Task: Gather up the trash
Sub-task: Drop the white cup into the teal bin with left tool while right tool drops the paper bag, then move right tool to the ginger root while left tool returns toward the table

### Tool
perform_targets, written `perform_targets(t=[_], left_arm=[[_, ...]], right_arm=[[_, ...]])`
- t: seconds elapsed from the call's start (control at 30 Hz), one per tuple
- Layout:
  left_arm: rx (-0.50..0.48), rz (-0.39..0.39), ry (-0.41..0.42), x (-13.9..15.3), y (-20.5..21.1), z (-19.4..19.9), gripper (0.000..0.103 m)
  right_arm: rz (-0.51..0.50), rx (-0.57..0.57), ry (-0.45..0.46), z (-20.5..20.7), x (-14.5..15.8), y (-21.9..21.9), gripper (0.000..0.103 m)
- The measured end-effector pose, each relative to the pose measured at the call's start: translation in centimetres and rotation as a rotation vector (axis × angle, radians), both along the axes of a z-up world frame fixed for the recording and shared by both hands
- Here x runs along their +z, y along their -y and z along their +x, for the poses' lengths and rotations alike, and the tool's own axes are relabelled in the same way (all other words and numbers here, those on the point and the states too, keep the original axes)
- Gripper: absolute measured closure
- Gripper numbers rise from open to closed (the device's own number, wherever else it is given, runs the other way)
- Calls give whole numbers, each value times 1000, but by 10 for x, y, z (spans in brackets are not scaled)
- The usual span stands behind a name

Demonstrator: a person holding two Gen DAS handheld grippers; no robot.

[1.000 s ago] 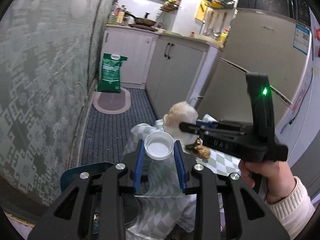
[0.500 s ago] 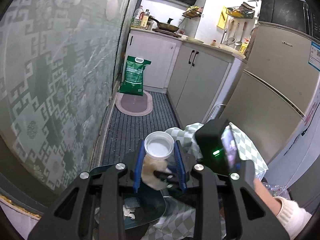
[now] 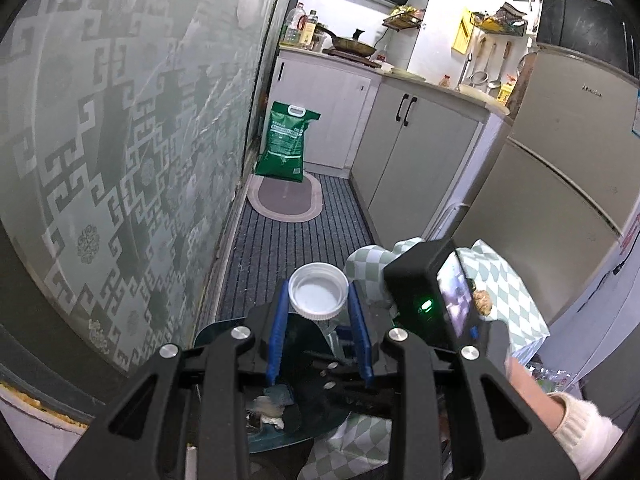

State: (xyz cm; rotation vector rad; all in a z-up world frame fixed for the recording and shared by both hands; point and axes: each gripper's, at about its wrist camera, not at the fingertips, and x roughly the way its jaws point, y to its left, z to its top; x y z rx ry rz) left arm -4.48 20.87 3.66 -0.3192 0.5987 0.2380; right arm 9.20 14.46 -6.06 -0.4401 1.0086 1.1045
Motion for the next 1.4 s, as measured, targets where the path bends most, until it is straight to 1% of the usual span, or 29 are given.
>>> perform_targets(t=[0.17,0.27,0.37,0.43,0.5,0.6,0.63,0.7,0.8,0.93,1.03,1.13,1.2,1.27,1.33,1.4], left_arm=[[-6,-6,-63,-13,1,9,71],[-15,-9,-119,-28,2,17,71],[-14,-10,-199,-52,1,28,71],[-5,2,-251,-68,1,35,71],[3,8,-299,-87,-3,42,71],[16,5,-343,-106,-11,47,71],[22,8,-361,-114,-13,49,68],[37,13,-389,-125,-15,51,59],[43,21,-419,-132,-12,56,50],[31,19,-384,-122,-3,62,50],[2,28,-340,-109,11,67,50],[-29,35,-310,-97,27,73,49],[-50,68,-298,-91,41,78,49],[-85,85,-280,-85,55,82,49],[-111,87,-264,-81,65,85,49],[-135,81,-249,-77,73,87,49]], right_arm=[[46,-48,8,12,14,16,53],[99,-88,12,24,28,33,53],[175,-130,8,36,48,57,51],[220,-160,21,45,64,78,49],[250,-195,40,54,78,100,47],[275,-250,67,69,93,134,47],[277,-271,76,74,96,144,46],[277,-319,86,86,100,167,46],[264,-373,98,98,98,194,46],[225,-416,115,106,89,218,46],[187,-417,115,107,77,221,46],[133,-402,126,107,63,221,46],[105,-392,135,106,56,220,46],[90,-373,140,106,49,220,46],[74,-356,149,105,45,219,50],[55,-329,171,104,41,218,50]])
